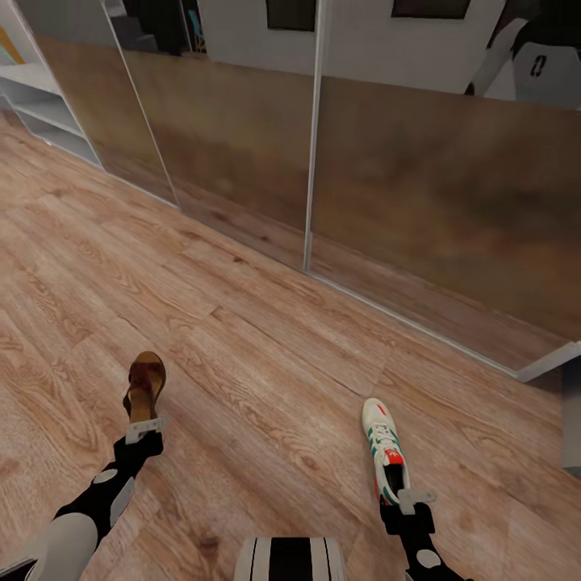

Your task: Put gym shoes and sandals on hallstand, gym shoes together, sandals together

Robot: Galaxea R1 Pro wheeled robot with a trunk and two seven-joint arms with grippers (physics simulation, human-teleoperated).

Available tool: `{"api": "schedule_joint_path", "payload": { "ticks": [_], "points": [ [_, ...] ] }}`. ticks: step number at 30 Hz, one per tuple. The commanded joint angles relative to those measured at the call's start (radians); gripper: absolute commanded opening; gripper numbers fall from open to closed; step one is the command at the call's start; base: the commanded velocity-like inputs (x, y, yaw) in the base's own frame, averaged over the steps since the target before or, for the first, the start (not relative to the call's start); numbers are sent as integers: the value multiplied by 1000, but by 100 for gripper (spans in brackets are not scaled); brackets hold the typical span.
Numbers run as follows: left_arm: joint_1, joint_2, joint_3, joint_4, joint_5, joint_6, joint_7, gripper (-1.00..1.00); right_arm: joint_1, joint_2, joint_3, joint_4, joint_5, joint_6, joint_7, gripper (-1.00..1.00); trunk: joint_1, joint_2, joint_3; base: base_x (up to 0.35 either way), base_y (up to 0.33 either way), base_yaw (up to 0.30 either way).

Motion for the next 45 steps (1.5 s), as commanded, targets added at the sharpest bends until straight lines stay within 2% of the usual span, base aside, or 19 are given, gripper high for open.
{"api": "schedule_joint_path", "payload": {
  "ticks": [1,4,7,8,11,16,17,20,34,45],
  "points": [
    [29,1,9,-7,-13,-38,-5,-100,0,-1,8,2,3,-1,-9,-100,-1,0,3,0,0,0],
    [84,3,10,-16,-14,-82,-5,-100,0,-1,8,4,4,-2,-10,-100,-2,1,15,0,0,0],
    [126,3,10,-21,-12,-95,-4,-100,0,-2,8,5,3,-20,-10,-100,-3,1,27,0,0,0],
    [160,3,15,-25,-7,-101,-3,-100,0,-4,8,5,2,-38,-10,-100,-4,2,30,0,0,0],
    [182,2,18,-27,-4,-111,-3,-100,0,-4,7,5,1,-45,-12,-100,-5,2,42,0,0,0],
    [261,1,22,-22,5,-165,3,-100,0,-5,7,6,1,-53,-15,-100,-7,4,61,0,0,0],
    [353,1,38,-13,69,-240,5,-100,1,-7,7,14,2,-53,-17,-100,-8,4,65,0,0,0],
    [389,-3,39,-13,90,-250,5,-100,5,-7,7,41,2,-55,-17,-100,-9,4,79,0,0,0],
    [416,-12,38,-4,97,-280,2,-100,10,-2,8,137,1,-144,-16,-100,-15,8,153,0,0,0],
    [417,-12,38,25,95,-293,2,-100,11,2,8,152,0,-186,-15,-100,-20,10,213,0,0,0]
  ]
}}
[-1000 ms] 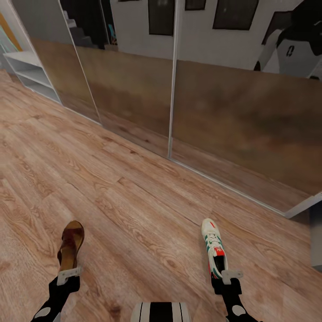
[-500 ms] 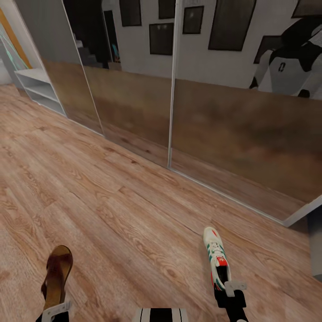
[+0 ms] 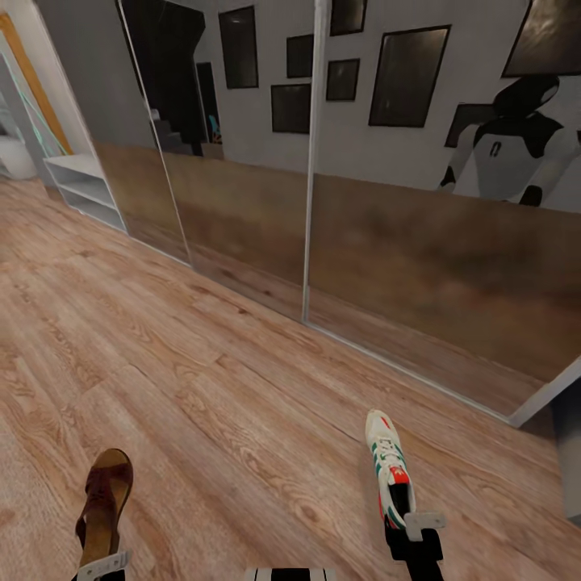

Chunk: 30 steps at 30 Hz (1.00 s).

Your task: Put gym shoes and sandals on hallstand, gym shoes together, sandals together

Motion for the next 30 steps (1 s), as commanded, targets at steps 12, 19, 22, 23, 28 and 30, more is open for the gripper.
{"api": "schedule_joint_path", "payload": {
  "ticks": [12,19,22,23,28,30],
  "points": [
    [-1,-2,7,4,-20,-5,-7,-100,2,0,8,3,4,-37,-10,-100,-6,3,65,0,0,0],
    [-1,-2,6,4,-20,-5,-7,-100,3,2,7,2,1,-37,-9,-100,-9,4,96,0,0,0],
    [-1,-2,6,4,-20,-6,-6,-100,2,4,6,0,-1,-37,-9,-100,-17,19,106,0,0,0],
    [-1,-1,6,4,-20,-6,-6,-100,2,4,5,-1,-2,-37,-9,-100,-21,26,110,0,0,0],
    [-1,0,6,4,-20,-6,-6,-100,2,4,5,-2,-2,-37,-9,-100,-40,61,125,0,0,0],
    [-1,-1,6,4,-20,-5,-6,-100,2,4,5,-1,-1,-37,-10,-100,-47,75,131,0,0,99]
  ]
}}
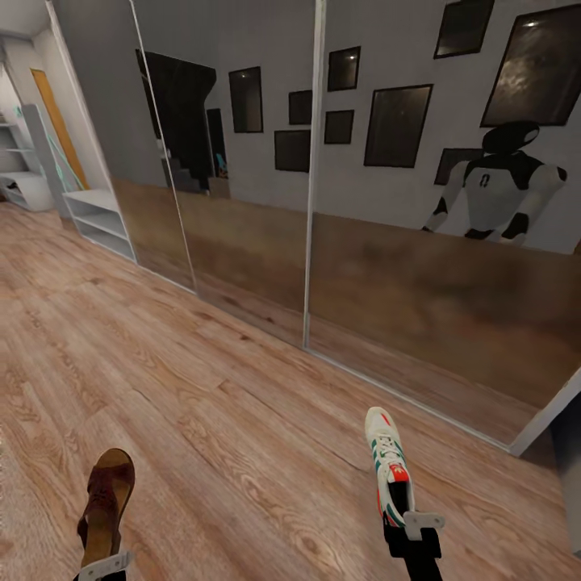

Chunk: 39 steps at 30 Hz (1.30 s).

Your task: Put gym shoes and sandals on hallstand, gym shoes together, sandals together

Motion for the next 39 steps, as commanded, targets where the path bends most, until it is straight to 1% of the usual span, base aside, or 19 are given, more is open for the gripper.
{"api": "schedule_joint_path", "payload": {
  "ticks": [1,37,39],
  "points": [
    [-1,0,10,1,-13,-3,-4,-100,0,0,9,1,3,0,-9,-100,-4,7,2,0,0,182],
    [-1,-1,10,1,-3,-4,-3,-100,0,-2,11,2,5,0,-10,-100,-142,259,88,0,0,251],
    [-1,-1,10,1,-3,-4,-3,-100,0,-2,11,2,5,0,-10,-100,-142,259,86,0,0,254]
  ]
}}
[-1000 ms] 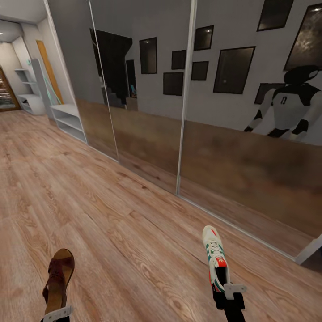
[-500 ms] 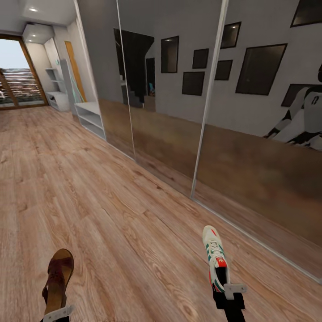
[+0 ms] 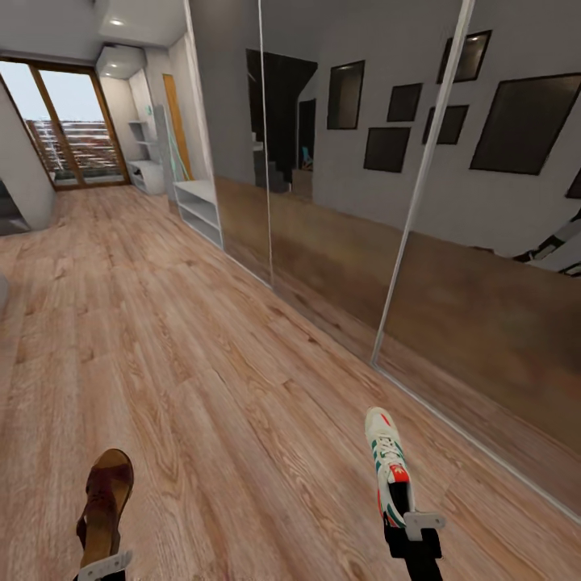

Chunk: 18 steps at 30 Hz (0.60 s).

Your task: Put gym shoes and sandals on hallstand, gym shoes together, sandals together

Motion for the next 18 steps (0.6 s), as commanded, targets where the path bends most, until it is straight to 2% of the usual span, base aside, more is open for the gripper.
{"api": "schedule_joint_path", "payload": {
  "ticks": [1,10,18],
  "points": [
    [-1,0,9,1,-15,-3,-5,-100,0,0,9,0,3,0,-9,-100,0,0,-1,0,0,268],
    [-1,0,9,2,-12,-3,-4,-100,0,0,9,0,4,0,-9,-100,0,0,-4,25,0,274],
    [0,0,9,3,-11,-3,-4,-100,0,0,9,0,5,0,-9,-100,0,0,-4,275,0,278]
  ]
}}
